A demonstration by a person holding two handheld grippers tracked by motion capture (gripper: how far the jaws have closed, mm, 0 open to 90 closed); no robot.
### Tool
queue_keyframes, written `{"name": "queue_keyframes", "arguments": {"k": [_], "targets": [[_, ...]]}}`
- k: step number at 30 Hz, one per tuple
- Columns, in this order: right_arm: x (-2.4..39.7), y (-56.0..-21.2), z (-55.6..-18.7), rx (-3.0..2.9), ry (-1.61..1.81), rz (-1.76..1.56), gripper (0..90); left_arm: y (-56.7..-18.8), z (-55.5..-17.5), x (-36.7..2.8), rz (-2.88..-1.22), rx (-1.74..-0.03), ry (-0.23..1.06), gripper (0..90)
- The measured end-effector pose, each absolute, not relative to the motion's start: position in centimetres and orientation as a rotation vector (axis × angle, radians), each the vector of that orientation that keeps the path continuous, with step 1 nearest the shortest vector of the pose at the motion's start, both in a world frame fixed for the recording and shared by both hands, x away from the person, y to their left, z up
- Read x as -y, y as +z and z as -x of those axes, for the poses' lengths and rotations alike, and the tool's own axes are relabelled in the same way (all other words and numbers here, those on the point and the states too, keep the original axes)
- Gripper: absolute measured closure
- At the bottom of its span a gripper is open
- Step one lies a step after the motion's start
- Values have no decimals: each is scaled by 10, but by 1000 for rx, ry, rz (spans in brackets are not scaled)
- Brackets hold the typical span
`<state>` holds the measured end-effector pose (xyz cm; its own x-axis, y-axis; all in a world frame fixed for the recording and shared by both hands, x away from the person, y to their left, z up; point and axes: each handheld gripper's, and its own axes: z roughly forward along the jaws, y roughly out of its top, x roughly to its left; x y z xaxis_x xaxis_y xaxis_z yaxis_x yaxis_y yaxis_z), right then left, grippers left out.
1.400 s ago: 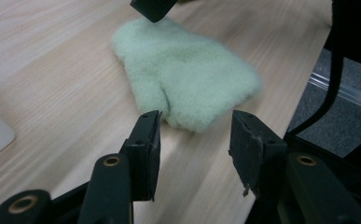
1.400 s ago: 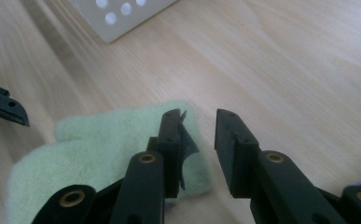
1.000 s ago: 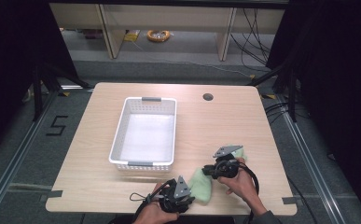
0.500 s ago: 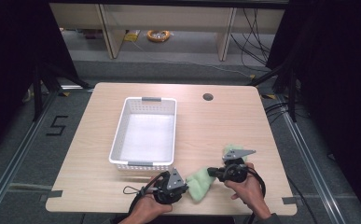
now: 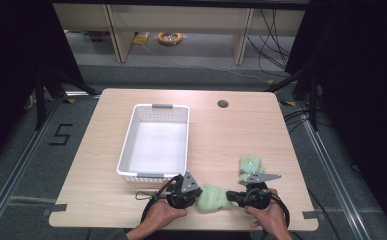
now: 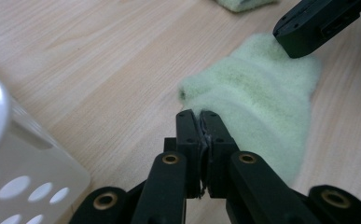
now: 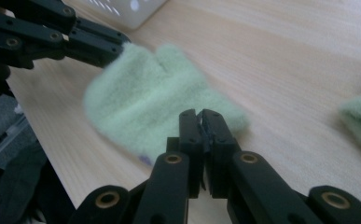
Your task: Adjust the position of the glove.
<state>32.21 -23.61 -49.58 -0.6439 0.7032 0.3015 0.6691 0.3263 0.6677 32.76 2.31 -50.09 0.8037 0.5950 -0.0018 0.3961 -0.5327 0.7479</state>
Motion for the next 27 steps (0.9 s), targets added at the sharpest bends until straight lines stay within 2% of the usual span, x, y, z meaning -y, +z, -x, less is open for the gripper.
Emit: {"name": "queue_keyframes", "arguments": {"k": [4,7,10,11,14,20,27], "targets": [[235,-499,-322,-2551,1212,-1308,847,-505,-330,-25,-2199,-754,313,847],[234,-499,-321,-2556,1196,-1319,792,-505,-330,-27,-2202,-734,306,818],[235,-496,-321,-2538,1195,-1343,702,-502,-328,-30,-2190,-738,302,727],[236,-493,-322,-2530,1243,-1311,674,-500,-326,-32,-2200,-732,303,647],[244,-477,-323,-2467,1246,-1255,633,-496,-319,-35,-2165,-758,279,601],[280,-467,-333,-2328,1163,-1262,592,-491,-306,-46,-2171,-758,276,495],[302,-467,-351,-2232,1067,-1405,583,-488,-291,-57,-2129,-805,230,429]]}}
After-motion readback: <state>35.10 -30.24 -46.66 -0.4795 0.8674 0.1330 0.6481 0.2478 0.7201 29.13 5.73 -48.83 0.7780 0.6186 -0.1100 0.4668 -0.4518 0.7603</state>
